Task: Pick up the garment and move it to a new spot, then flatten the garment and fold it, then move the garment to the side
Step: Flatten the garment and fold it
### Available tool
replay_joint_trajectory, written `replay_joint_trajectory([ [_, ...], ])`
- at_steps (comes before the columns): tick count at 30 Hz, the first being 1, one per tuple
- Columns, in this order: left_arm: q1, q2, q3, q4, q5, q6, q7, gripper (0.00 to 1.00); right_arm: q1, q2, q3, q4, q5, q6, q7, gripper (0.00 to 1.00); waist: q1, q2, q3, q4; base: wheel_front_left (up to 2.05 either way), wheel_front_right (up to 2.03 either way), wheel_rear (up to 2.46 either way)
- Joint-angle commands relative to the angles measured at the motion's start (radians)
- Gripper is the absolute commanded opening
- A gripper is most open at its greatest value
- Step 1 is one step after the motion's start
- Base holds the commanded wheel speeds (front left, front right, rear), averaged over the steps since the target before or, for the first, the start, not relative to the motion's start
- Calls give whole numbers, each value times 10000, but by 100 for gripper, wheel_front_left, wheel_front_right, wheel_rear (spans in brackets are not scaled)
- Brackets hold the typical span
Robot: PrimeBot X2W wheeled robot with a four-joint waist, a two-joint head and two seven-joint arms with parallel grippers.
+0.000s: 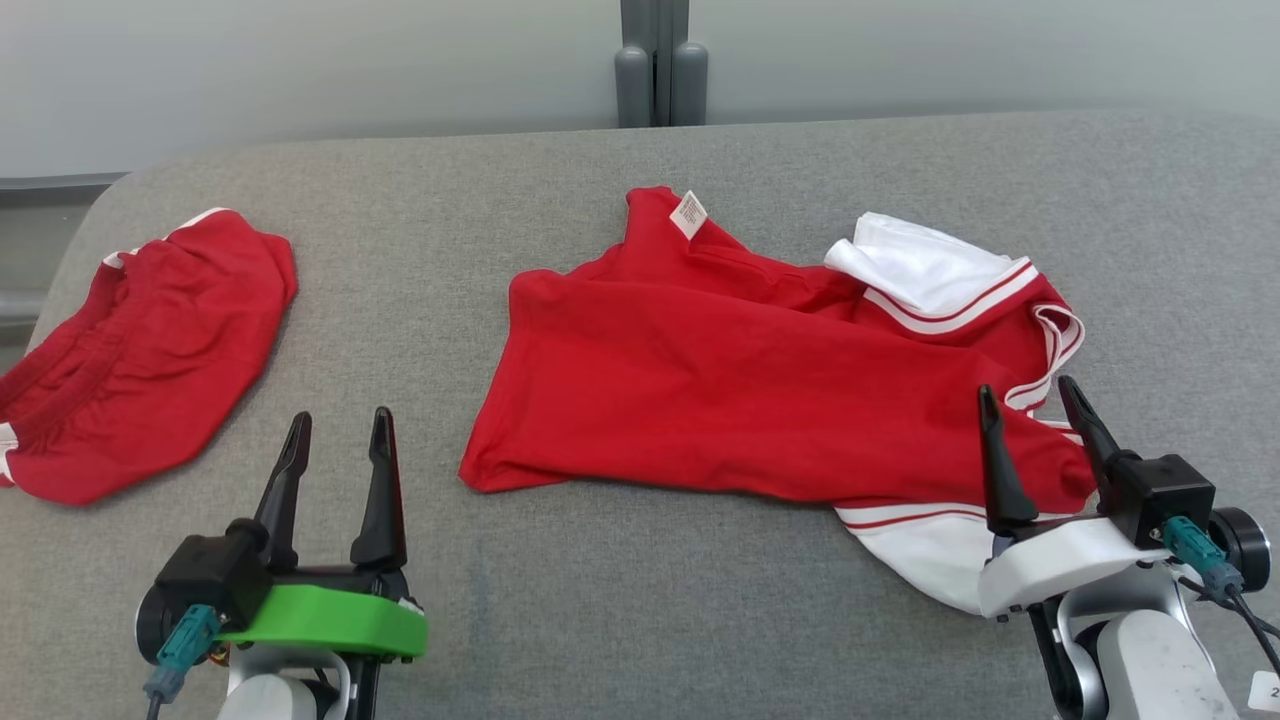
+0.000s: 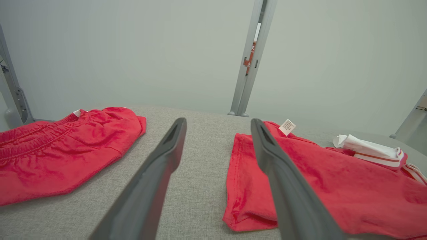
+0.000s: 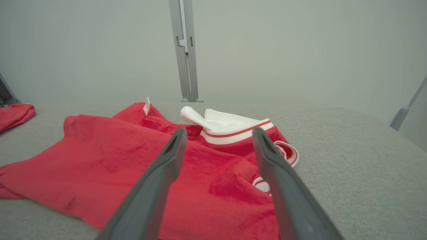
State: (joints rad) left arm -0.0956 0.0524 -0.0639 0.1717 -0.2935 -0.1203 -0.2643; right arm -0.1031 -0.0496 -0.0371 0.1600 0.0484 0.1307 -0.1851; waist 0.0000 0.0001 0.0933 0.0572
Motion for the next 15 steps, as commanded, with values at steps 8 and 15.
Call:
replay_joint_trajectory([
  [8,223,-14,-16,-167,34,-89,0,100,-851,-24,-577,197,96,1,1843,100,0,-1,242,-147,0,0,0],
  [15,-180,-12,-179,-199,52,-106,0,100,-3055,-304,-1814,1211,-352,1,5751,100,0,-1,765,-84,0,0,0],
])
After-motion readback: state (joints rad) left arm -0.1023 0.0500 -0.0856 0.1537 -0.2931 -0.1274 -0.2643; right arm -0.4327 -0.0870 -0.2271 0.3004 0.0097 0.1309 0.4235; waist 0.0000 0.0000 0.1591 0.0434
